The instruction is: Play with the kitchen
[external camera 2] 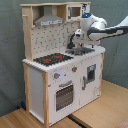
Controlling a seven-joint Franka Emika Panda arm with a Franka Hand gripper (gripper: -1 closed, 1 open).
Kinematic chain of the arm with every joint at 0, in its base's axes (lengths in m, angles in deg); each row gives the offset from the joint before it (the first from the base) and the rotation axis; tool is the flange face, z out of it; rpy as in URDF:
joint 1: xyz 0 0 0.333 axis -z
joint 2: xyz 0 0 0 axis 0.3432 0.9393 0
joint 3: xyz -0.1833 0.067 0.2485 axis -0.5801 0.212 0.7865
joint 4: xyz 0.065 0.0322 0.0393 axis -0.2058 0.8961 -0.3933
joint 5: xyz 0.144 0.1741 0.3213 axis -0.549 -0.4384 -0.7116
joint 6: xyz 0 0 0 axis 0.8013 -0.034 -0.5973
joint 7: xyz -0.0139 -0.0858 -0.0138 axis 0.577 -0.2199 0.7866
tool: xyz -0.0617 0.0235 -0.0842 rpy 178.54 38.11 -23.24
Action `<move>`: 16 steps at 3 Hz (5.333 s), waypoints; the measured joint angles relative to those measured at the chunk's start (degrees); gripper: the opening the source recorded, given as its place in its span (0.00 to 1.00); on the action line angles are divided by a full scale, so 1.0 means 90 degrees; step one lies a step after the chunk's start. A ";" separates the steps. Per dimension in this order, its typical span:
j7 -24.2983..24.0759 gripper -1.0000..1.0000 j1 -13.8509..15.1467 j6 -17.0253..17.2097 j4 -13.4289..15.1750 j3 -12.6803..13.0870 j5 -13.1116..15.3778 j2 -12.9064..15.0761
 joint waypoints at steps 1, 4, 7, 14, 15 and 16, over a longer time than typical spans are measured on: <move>0.0507 1.00 0.0163 0.0006 -0.0099 0.0184 0.0214 0.0342; 0.0836 1.00 0.0312 0.0019 -0.0320 0.0608 0.1452 0.1826; 0.0980 1.00 0.0153 0.0185 -0.0524 0.0692 0.2518 0.3418; -0.0889 0.00 -0.0403 0.1390 -0.1477 0.0838 0.2660 0.3698; -0.1040 0.00 -0.0418 0.1683 -0.1715 0.1036 0.2656 0.3227; -0.1557 0.00 -0.0467 0.1932 -0.1913 0.1274 0.2614 0.3101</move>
